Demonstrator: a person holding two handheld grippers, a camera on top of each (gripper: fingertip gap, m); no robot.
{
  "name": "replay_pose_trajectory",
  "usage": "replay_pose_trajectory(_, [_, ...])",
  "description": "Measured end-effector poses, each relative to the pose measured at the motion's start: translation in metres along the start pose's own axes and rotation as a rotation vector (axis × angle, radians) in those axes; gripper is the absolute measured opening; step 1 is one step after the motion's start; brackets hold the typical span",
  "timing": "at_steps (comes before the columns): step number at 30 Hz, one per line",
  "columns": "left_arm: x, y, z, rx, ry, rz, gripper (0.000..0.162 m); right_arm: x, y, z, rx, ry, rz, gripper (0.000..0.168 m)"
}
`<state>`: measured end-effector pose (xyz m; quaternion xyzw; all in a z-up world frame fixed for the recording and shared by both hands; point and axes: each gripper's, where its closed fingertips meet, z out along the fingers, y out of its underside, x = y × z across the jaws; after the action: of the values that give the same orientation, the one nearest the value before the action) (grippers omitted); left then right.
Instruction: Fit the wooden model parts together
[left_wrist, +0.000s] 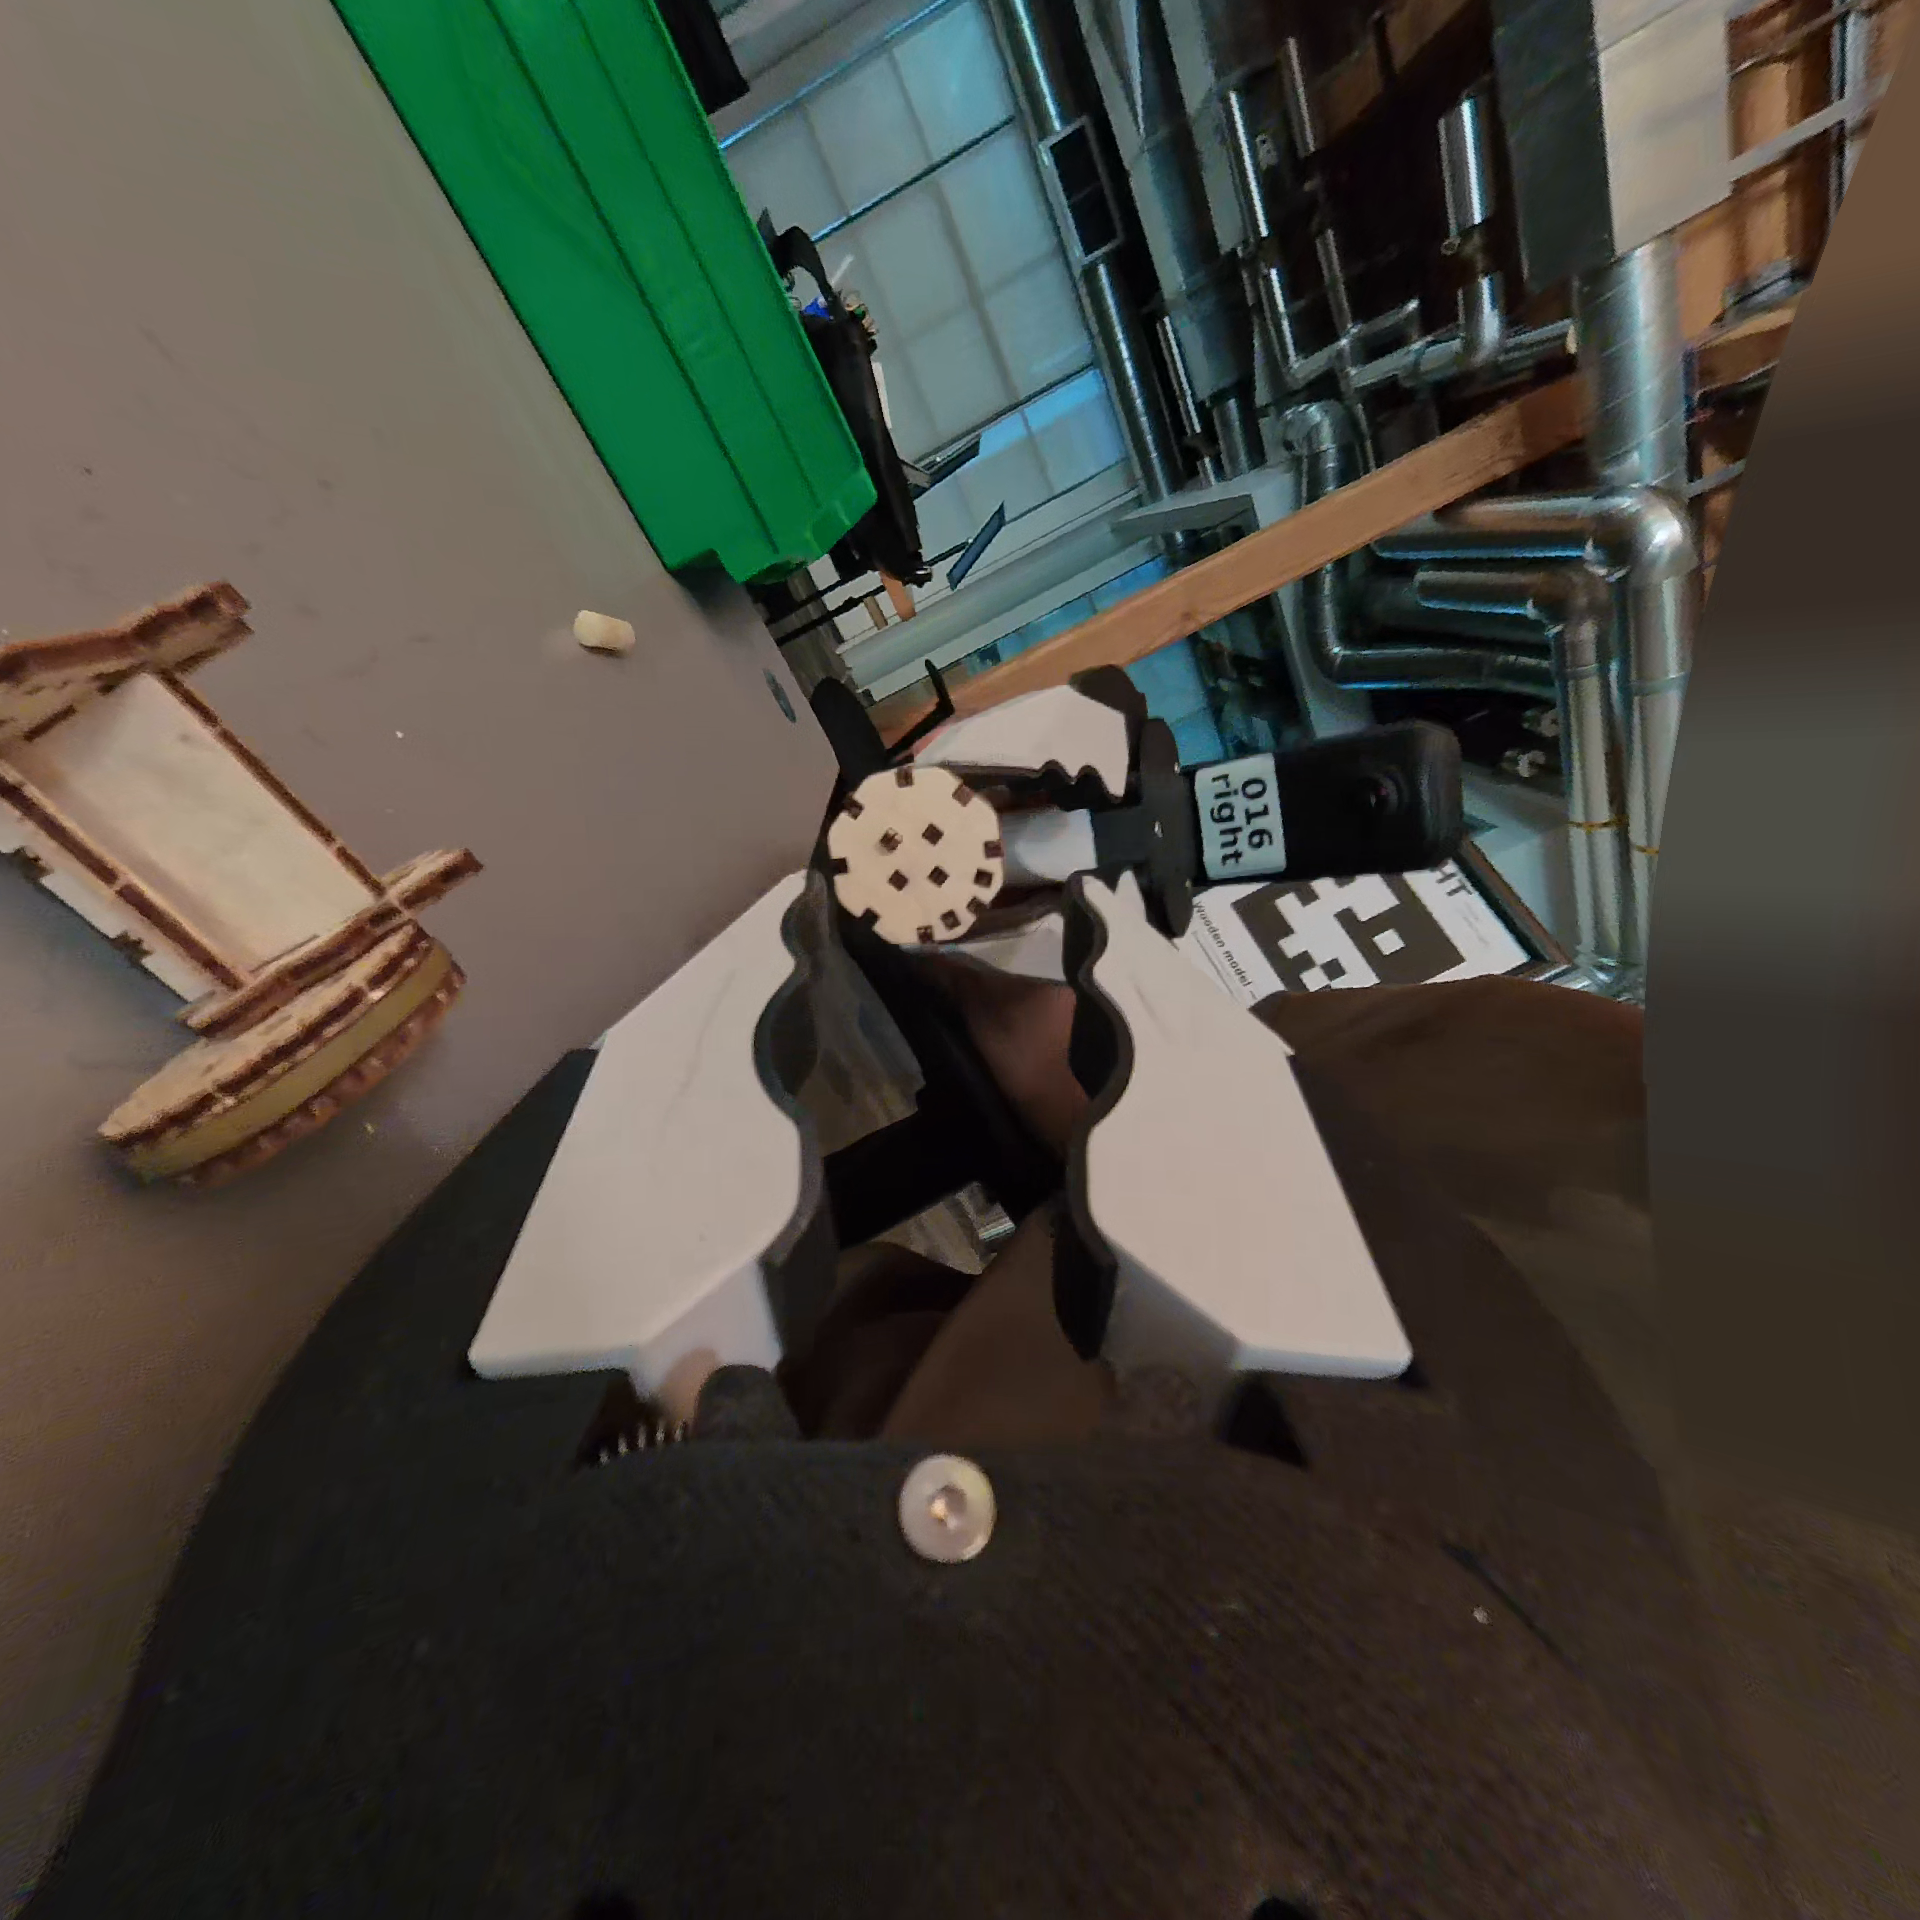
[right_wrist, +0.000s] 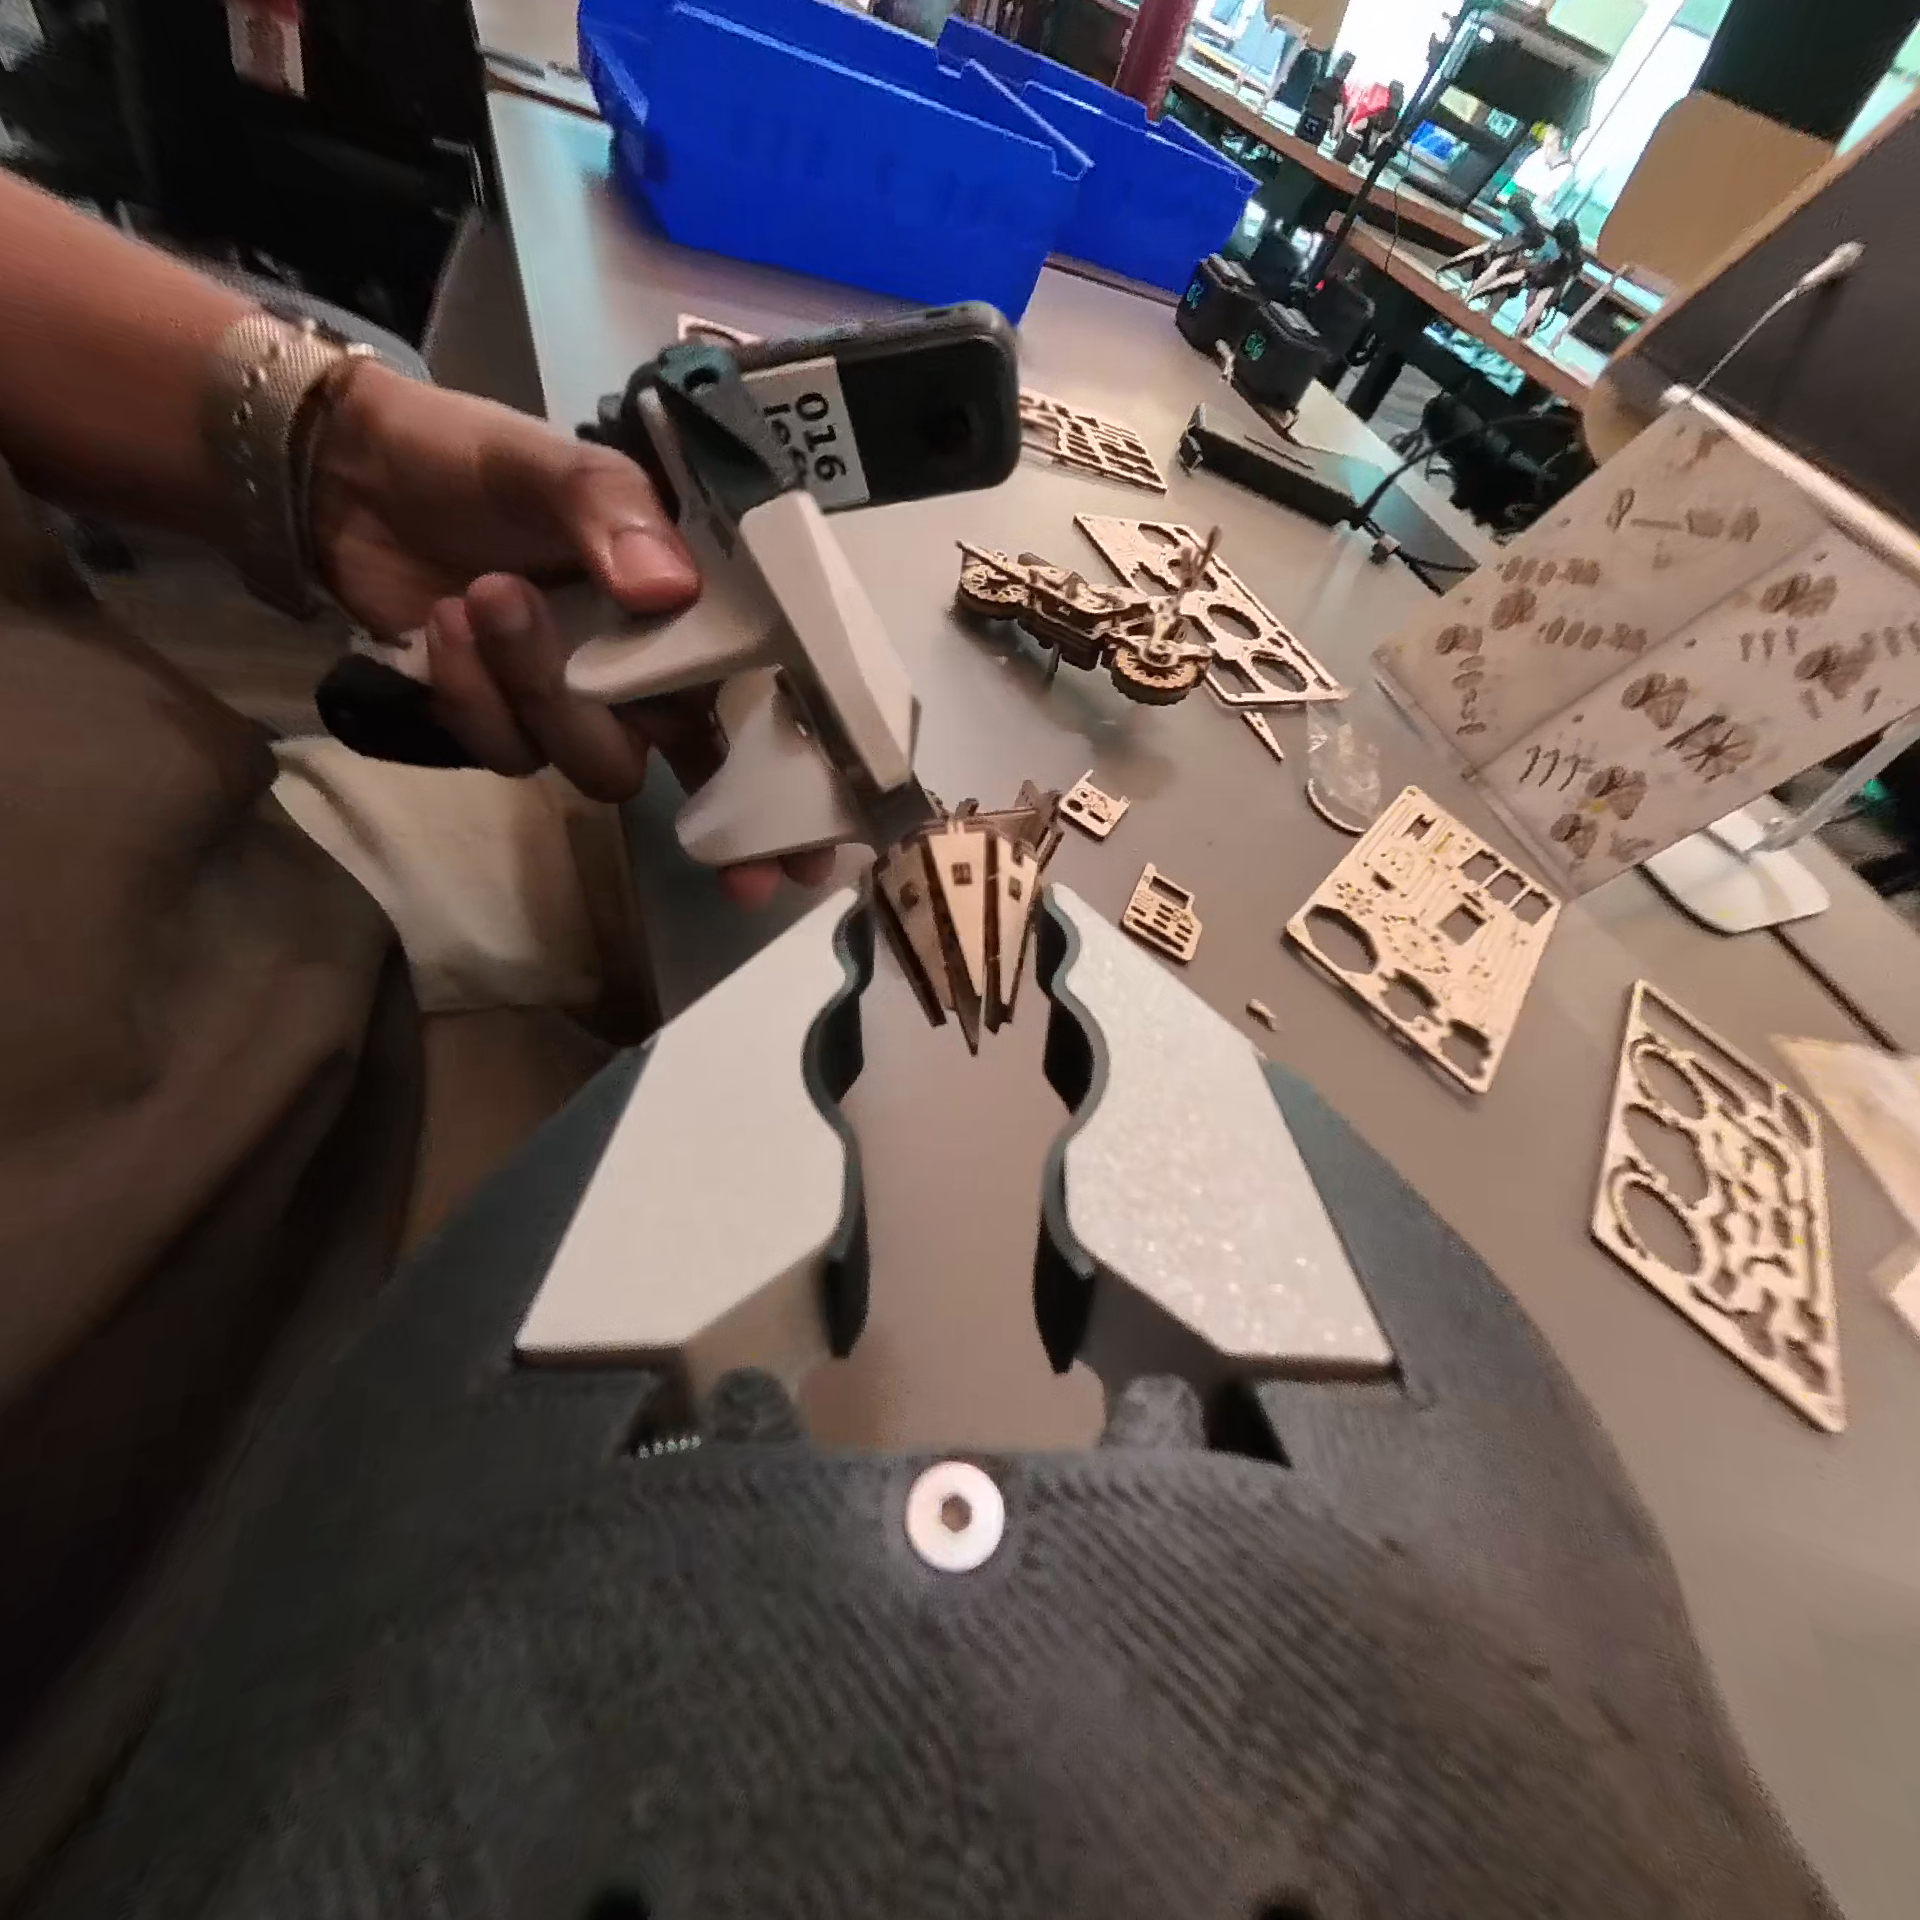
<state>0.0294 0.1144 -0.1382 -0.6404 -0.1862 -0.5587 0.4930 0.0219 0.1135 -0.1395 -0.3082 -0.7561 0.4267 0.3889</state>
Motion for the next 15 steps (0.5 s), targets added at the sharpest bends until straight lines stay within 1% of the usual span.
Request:
replay_pose_trajectory(3, [-0.001, 0.003, 0.001, -0.017, 0.003, -0.012, 0.045, -0.005, -0.001, 0.002, -0.009, 0.016, -0.093, 0.029])
replay_pose_trajectory(6, [0.001, 0.006, 0.002, -0.027, 0.009, -0.009, 0.045, -0.011, -0.005, 0.003, 0.002, 0.012, -0.142, 0.03])
replay_pose_trajectory(7, [0.002, 0.006, 0.003, -0.026, 0.015, -0.011, 0.044, -0.012, -0.005, 0.003, 0.003, 0.01, -0.148, 0.03])
replay_pose_trajectory(11, [0.002, 0.006, 0.002, -0.024, 0.01, 0.008, 0.032, -0.013, -0.008, 0.002, 0.017, 0.004, -0.142, 0.03])
replay_pose_trajectory(13, [0.003, 0.005, 0.001, -0.021, 0.016, 0.017, 0.032, -0.012, -0.009, 0.002, 0.026, 0.003, -0.129, 0.03])
replay_pose_trajectory(15, [0.005, 0.003, 0.001, -0.012, 0.022, 0.03, 0.032, -0.012, -0.008, 0.002, 0.023, -0.002, -0.116, 0.035])
